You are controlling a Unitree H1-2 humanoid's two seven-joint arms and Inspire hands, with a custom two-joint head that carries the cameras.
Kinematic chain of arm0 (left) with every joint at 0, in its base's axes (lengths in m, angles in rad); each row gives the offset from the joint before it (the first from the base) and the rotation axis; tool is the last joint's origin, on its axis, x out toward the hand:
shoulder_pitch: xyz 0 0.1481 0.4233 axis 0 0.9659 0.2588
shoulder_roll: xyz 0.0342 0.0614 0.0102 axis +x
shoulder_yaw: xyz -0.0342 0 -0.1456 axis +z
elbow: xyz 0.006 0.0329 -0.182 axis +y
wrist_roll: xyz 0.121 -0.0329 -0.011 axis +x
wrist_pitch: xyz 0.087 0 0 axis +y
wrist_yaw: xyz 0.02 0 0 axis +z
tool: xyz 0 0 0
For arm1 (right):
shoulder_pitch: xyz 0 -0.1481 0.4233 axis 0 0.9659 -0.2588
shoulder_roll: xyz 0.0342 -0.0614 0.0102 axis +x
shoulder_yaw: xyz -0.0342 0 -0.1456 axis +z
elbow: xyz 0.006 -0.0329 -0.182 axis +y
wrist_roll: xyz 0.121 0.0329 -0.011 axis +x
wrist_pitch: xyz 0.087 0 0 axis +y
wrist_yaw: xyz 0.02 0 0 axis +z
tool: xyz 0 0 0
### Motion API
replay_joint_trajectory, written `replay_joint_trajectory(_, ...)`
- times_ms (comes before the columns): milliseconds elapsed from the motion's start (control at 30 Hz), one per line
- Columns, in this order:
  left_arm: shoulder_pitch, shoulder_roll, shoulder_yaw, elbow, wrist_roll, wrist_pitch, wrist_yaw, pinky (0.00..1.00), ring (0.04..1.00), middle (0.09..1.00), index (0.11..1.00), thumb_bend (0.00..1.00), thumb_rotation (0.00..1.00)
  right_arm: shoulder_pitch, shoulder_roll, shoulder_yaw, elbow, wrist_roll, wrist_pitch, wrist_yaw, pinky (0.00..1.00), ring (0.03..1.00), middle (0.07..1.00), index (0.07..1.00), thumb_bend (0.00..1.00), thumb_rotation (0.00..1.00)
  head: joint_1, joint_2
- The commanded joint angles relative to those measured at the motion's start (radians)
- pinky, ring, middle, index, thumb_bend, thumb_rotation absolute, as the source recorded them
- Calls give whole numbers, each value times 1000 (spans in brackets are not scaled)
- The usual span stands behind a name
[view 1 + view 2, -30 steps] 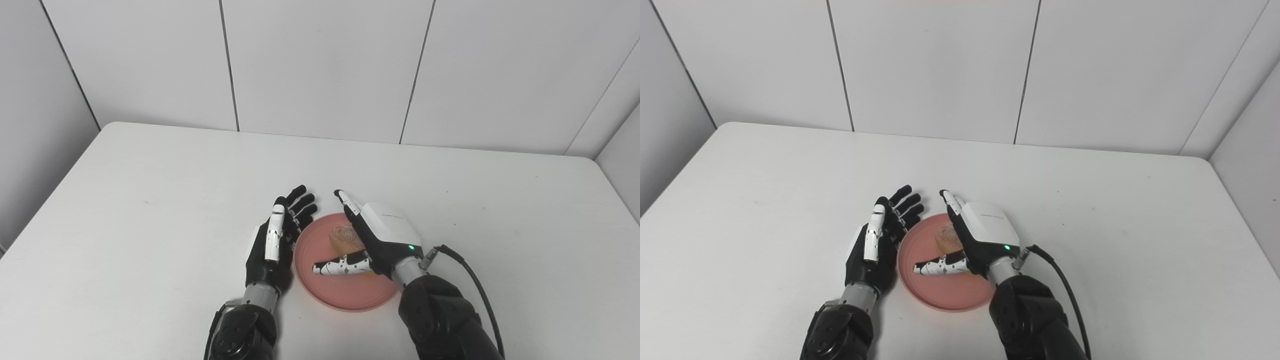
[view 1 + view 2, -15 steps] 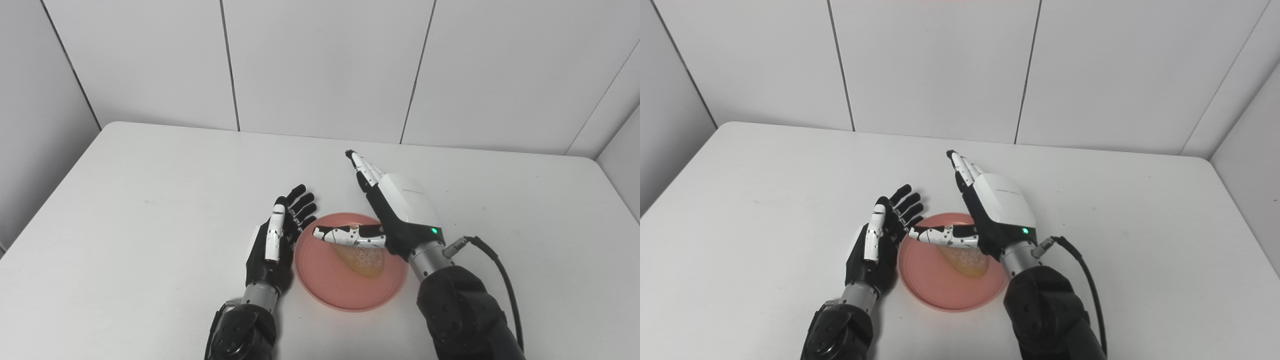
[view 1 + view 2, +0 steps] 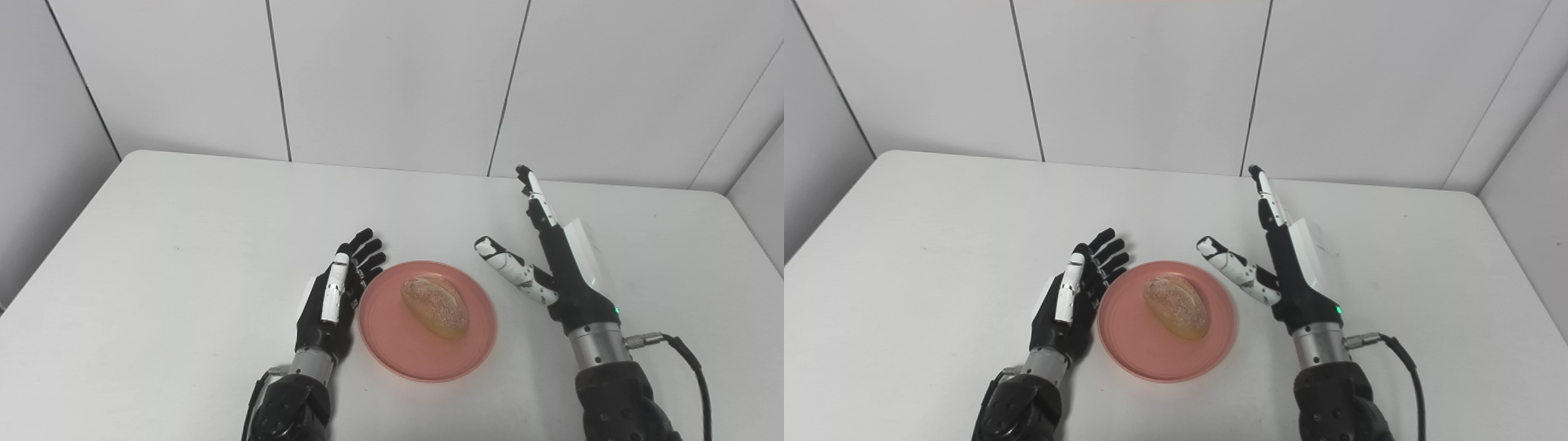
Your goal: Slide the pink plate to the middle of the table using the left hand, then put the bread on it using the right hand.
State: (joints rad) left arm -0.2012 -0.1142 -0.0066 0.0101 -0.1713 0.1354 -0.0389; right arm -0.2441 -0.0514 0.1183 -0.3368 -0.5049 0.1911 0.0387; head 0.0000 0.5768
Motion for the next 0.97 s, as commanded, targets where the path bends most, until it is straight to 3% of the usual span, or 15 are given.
replay_joint_trajectory(0, 16, 4, -1, -14, 15, -13, 5, 909, 891, 896, 868, 440, 1000, 13, 26, -32, 15, 89, -78, -42, 920, 966, 982, 977, 703, 1000, -3, -6)
replay_joint_trajectory(200, 35, 19, 2, -24, 18, -32, -8, 950, 921, 929, 904, 435, 1000, 68, 65, -88, 83, 258, -109, -59, 913, 966, 986, 987, 673, 1000, -15, -22)
replay_joint_trajectory(433, 51, 39, -7, -7, 25, -96, -30, 975, 945, 955, 937, 434, 1000, 98, 89, -118, 166, 432, -145, -31, 970, 978, 995, 995, 518, 1000, -9, -28)
replay_joint_trajectory(667, 65, 30, -7, 14, 36, -128, -10, 979, 956, 967, 947, 413, 1000, 115, 102, -92, 220, 481, -158, -22, 921, 942, 962, 956, 319, 1000, -6, -42)
replay_joint_trajectory(933, 59, 39, -7, 46, 23, -150, -23, 983, 962, 971, 949, 414, 1000, 110, 100, -81, 253, 480, -169, -30, 930, 940, 958, 955, 240, 1000, -7, -47)
